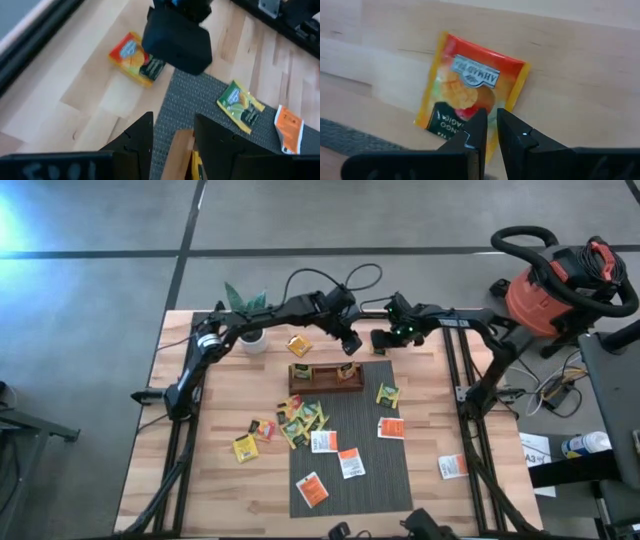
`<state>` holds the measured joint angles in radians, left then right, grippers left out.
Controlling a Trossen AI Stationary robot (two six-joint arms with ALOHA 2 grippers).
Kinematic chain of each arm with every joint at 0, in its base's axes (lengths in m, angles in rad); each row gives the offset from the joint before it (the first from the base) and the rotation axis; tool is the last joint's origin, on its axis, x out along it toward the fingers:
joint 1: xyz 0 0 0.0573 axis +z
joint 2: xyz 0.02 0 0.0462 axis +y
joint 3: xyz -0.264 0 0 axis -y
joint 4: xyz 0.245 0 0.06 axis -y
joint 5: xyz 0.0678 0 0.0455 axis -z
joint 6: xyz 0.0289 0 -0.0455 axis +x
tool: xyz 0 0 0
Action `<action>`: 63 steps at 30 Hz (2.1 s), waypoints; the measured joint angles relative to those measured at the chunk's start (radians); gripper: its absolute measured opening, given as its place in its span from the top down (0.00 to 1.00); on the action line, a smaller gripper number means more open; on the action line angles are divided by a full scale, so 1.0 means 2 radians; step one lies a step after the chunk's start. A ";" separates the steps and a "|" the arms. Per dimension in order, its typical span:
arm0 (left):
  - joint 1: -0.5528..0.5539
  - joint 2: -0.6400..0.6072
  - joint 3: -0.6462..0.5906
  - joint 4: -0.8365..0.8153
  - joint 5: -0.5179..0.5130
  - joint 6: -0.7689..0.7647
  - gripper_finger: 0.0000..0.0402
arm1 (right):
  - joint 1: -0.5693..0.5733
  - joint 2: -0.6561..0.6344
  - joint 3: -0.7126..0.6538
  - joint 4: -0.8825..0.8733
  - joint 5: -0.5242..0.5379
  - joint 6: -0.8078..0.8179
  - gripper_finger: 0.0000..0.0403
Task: Pick & Place Tea
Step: Put the orange tea bag into the right compartment of the wooden organizer
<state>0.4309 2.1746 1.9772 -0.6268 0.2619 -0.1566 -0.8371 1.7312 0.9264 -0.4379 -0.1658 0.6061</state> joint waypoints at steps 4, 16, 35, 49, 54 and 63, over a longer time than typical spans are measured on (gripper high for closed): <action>0.001 0.000 0.000 -0.002 0.000 0.000 0.66 | -0.006 0.011 0.000 -0.001 -0.013 0.000 0.89; 0.021 0.000 -0.001 -0.001 -0.016 -0.023 0.66 | -0.006 0.033 0.006 0.035 -0.081 0.022 0.89; 0.050 0.023 -0.097 0.103 0.065 -0.212 0.66 | -0.006 0.043 0.008 0.131 -0.135 0.099 0.89; 0.056 0.019 -0.117 0.126 0.080 -0.234 0.66 | -0.002 0.022 0.011 0.167 -0.133 0.108 0.89; 0.056 0.017 -0.109 0.126 0.080 -0.233 0.66 | -0.006 0.008 0.033 0.083 -0.078 0.041 0.89; 0.056 0.017 -0.106 0.125 0.083 -0.236 0.66 | -0.011 0.093 0.122 -0.005 -0.072 -0.021 0.89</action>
<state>0.5419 2.2082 1.7649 -0.3777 0.4274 -0.6277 -0.8585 1.9167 1.1710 -0.4473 -0.3099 0.5648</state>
